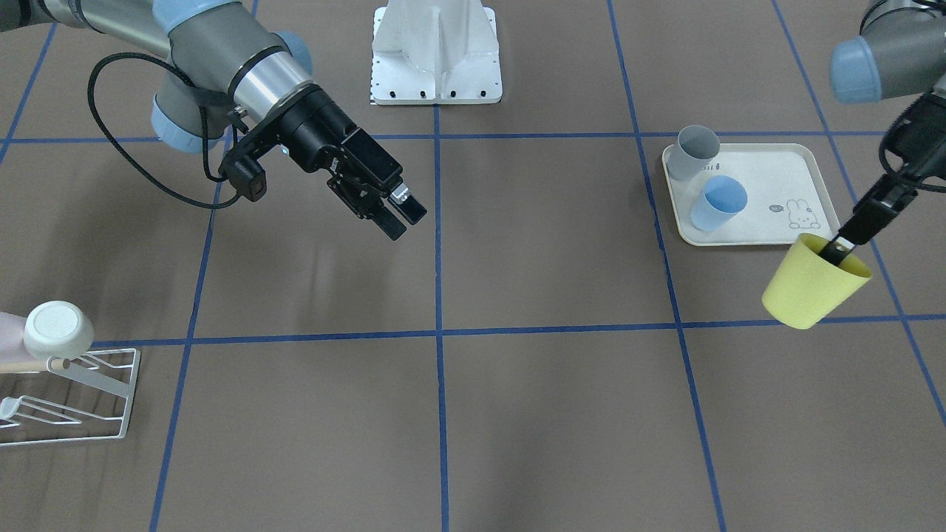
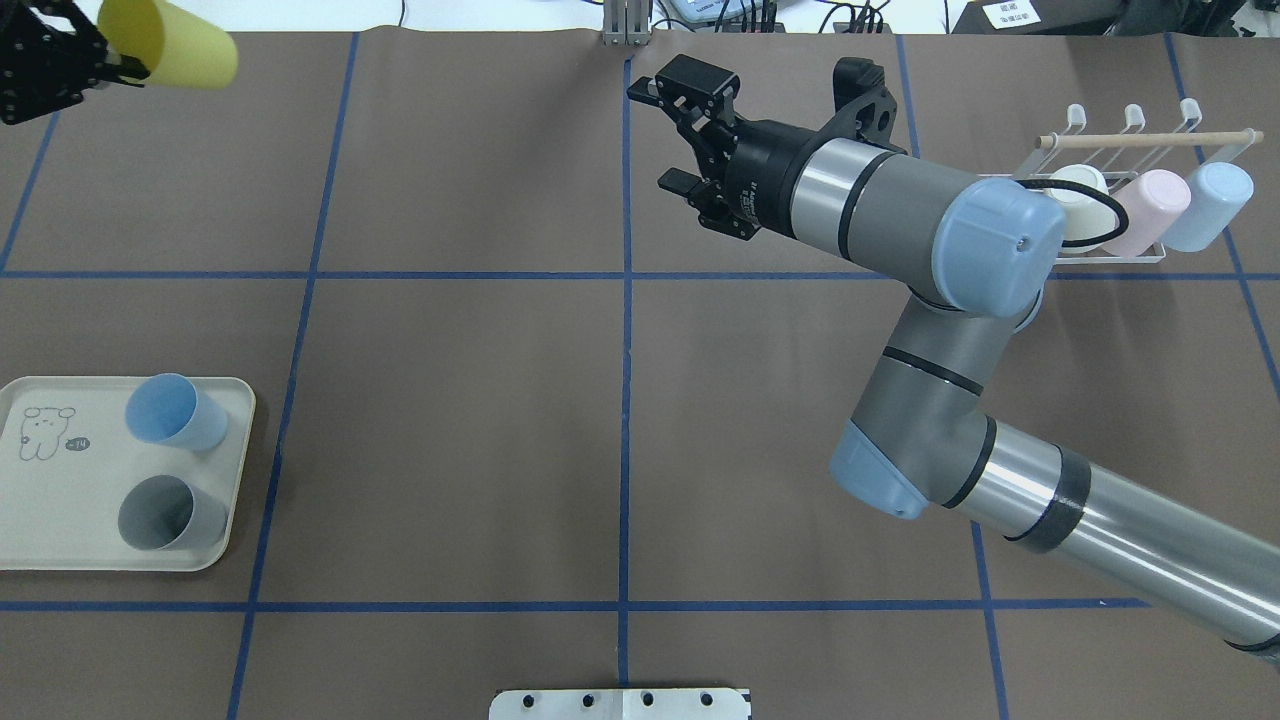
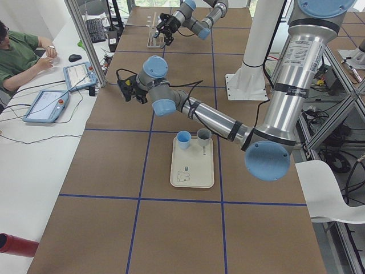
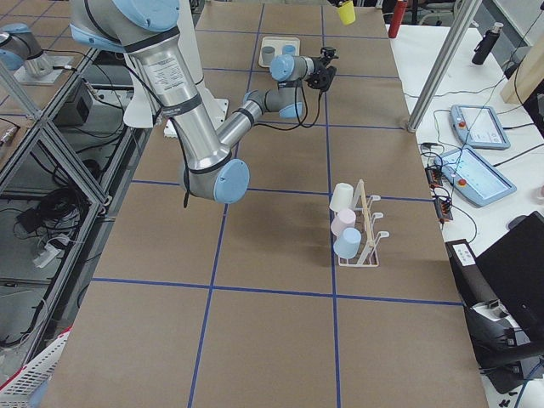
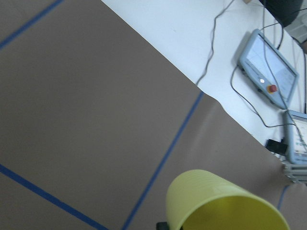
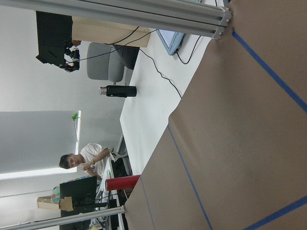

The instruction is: Transfer IKEA cup to right arm and place on rack

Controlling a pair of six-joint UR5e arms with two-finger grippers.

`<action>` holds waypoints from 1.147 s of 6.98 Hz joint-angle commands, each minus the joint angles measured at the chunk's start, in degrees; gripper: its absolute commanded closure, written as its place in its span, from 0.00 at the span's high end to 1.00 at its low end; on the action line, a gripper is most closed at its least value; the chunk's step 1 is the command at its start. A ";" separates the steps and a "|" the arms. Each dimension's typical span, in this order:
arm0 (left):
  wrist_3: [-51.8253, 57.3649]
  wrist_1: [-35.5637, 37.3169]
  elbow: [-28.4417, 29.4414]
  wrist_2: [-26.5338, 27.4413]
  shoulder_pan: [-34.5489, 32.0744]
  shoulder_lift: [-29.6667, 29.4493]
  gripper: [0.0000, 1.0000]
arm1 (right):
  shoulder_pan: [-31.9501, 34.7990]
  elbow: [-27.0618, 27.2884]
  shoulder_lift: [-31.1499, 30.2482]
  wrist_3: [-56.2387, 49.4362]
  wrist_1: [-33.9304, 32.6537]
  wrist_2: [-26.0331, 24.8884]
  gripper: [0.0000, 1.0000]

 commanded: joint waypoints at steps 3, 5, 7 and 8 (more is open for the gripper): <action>-27.82 -36.94 5.58 27.13 16.65 -1.28 0.00 | -0.55 -3.98 6.61 4.13 0.00 -0.15 0.99; -29.00 -44.51 8.60 30.71 21.25 -3.73 0.00 | -1.16 -6.25 10.29 4.49 0.00 -0.06 0.99; -28.74 -45.04 8.60 30.62 23.89 -5.58 0.00 | -1.51 -7.14 11.80 4.50 0.09 0.03 0.99; -28.74 -45.14 8.69 30.45 24.25 -5.94 0.00 | -1.51 -7.06 12.16 4.58 0.09 0.03 0.99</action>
